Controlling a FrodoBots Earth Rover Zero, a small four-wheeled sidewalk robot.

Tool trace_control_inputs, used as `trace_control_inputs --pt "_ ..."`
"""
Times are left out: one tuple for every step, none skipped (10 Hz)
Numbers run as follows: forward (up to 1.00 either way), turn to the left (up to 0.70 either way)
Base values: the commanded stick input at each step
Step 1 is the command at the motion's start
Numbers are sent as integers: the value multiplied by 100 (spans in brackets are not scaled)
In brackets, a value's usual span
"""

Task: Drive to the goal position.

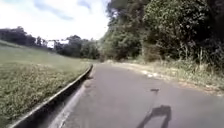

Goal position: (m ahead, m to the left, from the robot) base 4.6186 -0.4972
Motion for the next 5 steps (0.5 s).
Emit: trace_control_inputs --pt "70 25" --pt "70 15" --pt "70 18" --pt "70 20" --pt "70 16"
